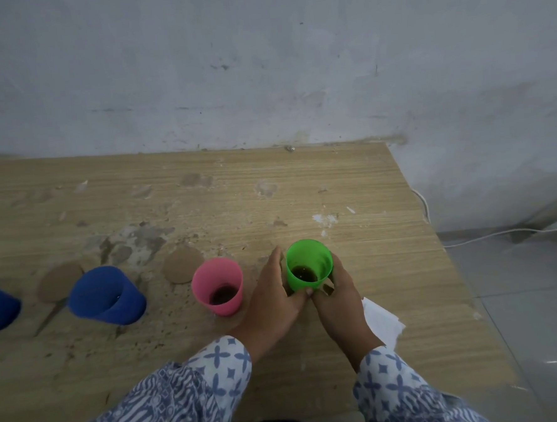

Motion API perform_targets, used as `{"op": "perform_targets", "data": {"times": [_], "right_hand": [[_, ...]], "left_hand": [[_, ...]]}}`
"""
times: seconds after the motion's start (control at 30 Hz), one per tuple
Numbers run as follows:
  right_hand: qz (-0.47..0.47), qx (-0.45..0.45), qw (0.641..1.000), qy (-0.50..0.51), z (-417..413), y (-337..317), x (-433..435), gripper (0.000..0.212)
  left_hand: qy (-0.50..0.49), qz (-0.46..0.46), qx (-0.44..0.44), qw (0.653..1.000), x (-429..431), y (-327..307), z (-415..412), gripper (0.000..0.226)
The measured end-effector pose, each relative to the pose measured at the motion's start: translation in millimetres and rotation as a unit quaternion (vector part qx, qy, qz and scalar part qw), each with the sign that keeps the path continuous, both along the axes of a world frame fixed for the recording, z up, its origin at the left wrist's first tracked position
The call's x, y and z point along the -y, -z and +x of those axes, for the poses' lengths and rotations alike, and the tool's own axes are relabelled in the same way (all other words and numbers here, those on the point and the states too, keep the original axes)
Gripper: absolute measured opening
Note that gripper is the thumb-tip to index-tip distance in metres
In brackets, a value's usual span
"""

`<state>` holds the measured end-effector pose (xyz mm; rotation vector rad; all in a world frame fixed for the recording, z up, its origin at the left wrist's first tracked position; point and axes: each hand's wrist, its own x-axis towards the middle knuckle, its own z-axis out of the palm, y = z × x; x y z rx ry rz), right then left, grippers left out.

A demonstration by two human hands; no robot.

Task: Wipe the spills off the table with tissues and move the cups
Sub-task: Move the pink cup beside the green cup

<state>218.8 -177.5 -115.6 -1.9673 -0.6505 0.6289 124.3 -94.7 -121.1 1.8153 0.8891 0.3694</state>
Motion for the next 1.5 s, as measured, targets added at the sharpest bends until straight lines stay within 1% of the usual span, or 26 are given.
{"op": "perform_targets", "data": {"times": [0.1,0.2,0.3,0.37,0.43,0.5,0.63,0.77,0.83,0.93,1.07,1.2,1.3,1.43,1.5], "right_hand": [[-0.031,0.024,0.999,0.015,-2,-1,3,0.073],[-0.018,0.097,0.995,0.026,-2,-8,9,0.073],[0.028,0.180,0.982,0.054,-3,-21,12,0.068],[0.056,0.241,0.967,0.056,-4,-31,9,0.059],[0.076,0.274,0.958,0.036,-9,-42,2,0.050],[0.089,0.286,0.954,0.001,-19,-52,-7,0.048],[0.113,0.288,0.948,-0.081,-43,-62,-24,0.045],[0.114,0.301,0.936,-0.145,-64,-56,-41,0.045],[0.108,0.306,0.931,-0.170,-77,-53,-48,0.045],[0.093,0.298,0.932,-0.182,-92,-45,-55,0.047],[0.041,0.281,0.947,-0.153,-108,-35,-60,0.055],[-0.002,0.256,0.962,-0.093,-123,-29,-63,0.063],[-0.028,0.238,0.969,-0.057,-133,-22,-67,0.071],[-0.044,0.167,0.985,0.007,-143,-17,-75,0.082],[-0.049,0.151,0.987,0.013,-144,-14,-76,0.088]], "left_hand": [[-0.004,0.024,0.004,1.000,3,-9,-4,0.094],[-0.009,0.050,0.021,0.998,6,-20,-8,0.091],[-0.018,0.088,0.046,0.995,7,-32,-12,0.085],[-0.018,0.113,0.065,0.991,7,-42,-16,0.081],[-0.017,0.126,0.084,0.988,6,-52,-22,0.078],[-0.023,0.136,0.102,0.985,5,-62,-32,0.075],[-0.045,0.148,0.118,0.981,-4,-72,-58,0.072],[-0.079,0.146,0.109,0.980,-18,-68,-88,0.072],[-0.091,0.122,0.104,0.983,-26,-63,-103,0.072],[-0.094,0.092,0.085,0.988,-38,-54,-122,0.070],[-0.069,0.048,0.053,0.995,-57,-41,-138,0.069],[-0.012,0.003,0.018,1.000,-72,-27,-143,0.074],[0.032,-0.029,-0.002,0.999,-81,-19,-142,0.073],[0.083,-0.063,-0.005,0.995,-89,-14,-137,0.071],[0.095,-0.075,-0.001,0.993,-90,-13,-136,0.067]]}}
